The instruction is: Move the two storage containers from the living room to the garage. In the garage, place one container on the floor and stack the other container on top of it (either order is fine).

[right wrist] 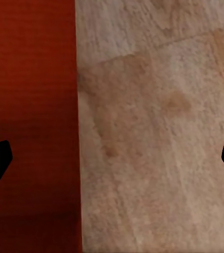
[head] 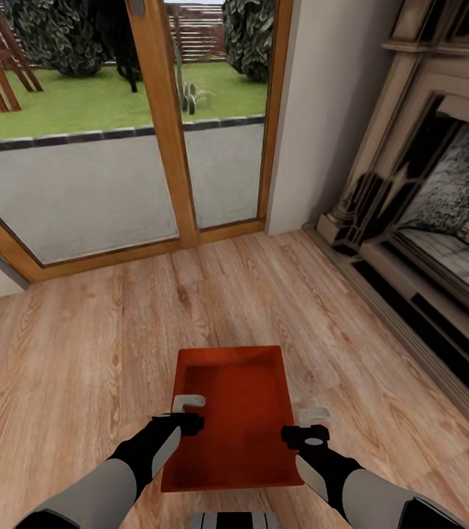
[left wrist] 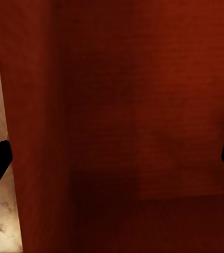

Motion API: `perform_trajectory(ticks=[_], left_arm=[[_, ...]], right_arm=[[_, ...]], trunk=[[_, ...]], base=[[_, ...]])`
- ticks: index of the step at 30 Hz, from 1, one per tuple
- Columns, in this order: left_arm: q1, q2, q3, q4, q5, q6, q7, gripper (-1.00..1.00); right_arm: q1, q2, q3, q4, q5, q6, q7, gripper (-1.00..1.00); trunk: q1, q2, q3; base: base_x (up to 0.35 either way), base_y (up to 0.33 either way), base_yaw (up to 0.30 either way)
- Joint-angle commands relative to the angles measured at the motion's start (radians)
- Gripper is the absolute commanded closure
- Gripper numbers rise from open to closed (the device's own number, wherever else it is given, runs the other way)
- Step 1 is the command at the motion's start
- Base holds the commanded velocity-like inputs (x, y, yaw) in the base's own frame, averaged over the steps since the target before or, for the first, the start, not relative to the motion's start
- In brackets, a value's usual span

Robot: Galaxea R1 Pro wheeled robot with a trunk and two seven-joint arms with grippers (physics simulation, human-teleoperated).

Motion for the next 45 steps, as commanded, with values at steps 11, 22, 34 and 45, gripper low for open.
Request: perform_trajectory(ticks=[11, 22, 34, 45], left_arm=[[0.000, 0.002, -0.008, -0.002, 0.011, 0.004, 0.012, -1.00], [0.000, 0.004, -0.008, -0.002, 0.012, 0.004, 0.012, -1.00], [0.000, 0.002, -0.008, -0.002, 0.012, 0.004, 0.012, -1.00], [0.000, 0.005, -0.007, -0.002, 0.012, -0.006, 0.012, -1.00]], right_arm=[[-0.001, 0.000, 0.009, -0.001, -0.010, -0.001, -0.003, -1.00], [0.000, 0.000, 0.009, -0.001, -0.010, 0.000, -0.003, -1.00], [0.000, 0.000, 0.009, -0.001, -0.010, 0.000, -0.003, -1.00], [-0.001, 0.000, 0.009, -0.001, -0.010, 0.001, 0.004, -1.00]], trunk=[[0.000, 0.000, -0.001], [0.000, 0.000, -0.001], [0.019, -0.035, -0.016], [0.034, -0.063, -0.029]], base=[[0.000, 0.000, 0.000], [0.000, 0.000, 0.000], [0.000, 0.000, 0.000], [0.000, 0.000, 0.000]])
